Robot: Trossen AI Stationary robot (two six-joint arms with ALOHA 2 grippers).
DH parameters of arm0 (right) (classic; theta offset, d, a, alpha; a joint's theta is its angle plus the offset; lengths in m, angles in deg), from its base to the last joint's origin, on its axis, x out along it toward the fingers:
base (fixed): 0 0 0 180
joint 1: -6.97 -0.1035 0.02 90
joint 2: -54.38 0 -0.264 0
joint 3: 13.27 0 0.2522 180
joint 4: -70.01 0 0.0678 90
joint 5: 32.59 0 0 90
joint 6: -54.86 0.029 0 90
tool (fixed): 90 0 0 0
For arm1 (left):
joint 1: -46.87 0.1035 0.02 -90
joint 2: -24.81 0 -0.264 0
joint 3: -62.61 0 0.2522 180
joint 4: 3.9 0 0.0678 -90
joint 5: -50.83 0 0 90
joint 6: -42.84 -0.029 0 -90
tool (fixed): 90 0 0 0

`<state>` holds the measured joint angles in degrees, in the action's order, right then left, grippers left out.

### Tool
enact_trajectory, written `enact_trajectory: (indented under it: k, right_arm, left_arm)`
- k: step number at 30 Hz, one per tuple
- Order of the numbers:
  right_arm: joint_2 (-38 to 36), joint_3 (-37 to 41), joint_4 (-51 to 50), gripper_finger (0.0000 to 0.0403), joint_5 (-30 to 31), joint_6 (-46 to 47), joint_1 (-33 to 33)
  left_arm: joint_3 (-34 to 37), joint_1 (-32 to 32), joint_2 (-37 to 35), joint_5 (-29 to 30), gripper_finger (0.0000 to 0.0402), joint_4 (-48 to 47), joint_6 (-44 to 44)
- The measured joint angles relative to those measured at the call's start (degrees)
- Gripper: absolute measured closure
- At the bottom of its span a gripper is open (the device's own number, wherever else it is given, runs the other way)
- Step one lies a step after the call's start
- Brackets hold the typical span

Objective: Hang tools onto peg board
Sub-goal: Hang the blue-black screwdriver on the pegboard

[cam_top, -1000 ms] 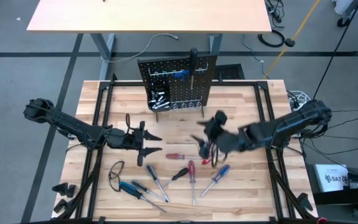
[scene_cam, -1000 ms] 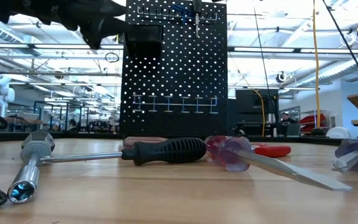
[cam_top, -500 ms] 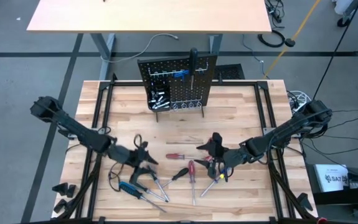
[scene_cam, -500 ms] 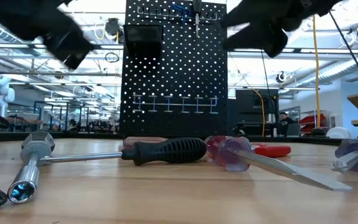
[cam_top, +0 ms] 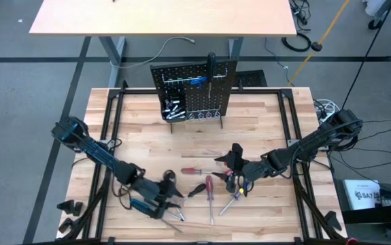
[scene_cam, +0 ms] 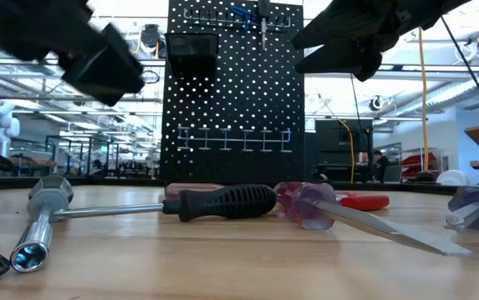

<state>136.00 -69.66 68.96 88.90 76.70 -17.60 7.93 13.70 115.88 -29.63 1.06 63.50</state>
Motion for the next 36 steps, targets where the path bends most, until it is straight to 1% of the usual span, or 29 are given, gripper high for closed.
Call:
enact_trajectory:
  k: [3,5,9,13,15,19,24,28,31,36]
  right_arm:
    - [0.0,0.0,0.6,0.0144,0.0,0.0,0.0]
    - [0.0,0.0,1.3,0.0144,0.0,0.0,0.0]
    - [0.0,0.0,2.9,0.0144,-0.1,0.0,0.0]
    - [0.0,0.0,1.9,0.0144,-0.4,1.8,-0.5]
    - [0.0,0.0,0.6,0.0145,-0.4,3.0,-1.2]
    - [0.0,0.0,-2.0,0.0145,-0.4,4.8,-2.8]
    - [0.0,0.0,-2.9,0.0145,-0.2,6.6,-4.0]
    - [0.0,0.0,-3.5,0.0145,-0.1,7.9,-4.0]
    - [0.0,0.0,-4.2,0.0145,0.0,7.9,-4.0]
    - [0.1,0.0,-4.5,0.0145,0.0,7.9,-4.0]
  left_arm:
    - [-6.4,1.2,1.6,-0.1,0.0210,-11.7,3.5]
    - [-8.9,2.5,1.7,-0.2,0.0210,-17.8,7.1]
    - [-10.0,4.8,1.6,0.1,0.0210,-22.1,13.8]
    - [-9.8,4.8,2.4,0.0,0.0210,-21.4,16.5]
    - [-9.7,4.4,3.4,-0.1,0.0210,-21.0,16.6]
    - [-9.8,3.8,6.5,-0.1,0.0210,-16.8,16.6]
    - [-9.7,3.6,10.0,-0.1,0.0210,-15.9,16.6]
    - [-9.7,3.6,11.8,-0.1,0.0210,-15.1,17.1]
    - [-9.7,3.5,12.9,-0.1,0.0210,-12.7,18.0]
    - [-9.7,3.5,14.4,0.0,0.0210,-12.2,18.1]
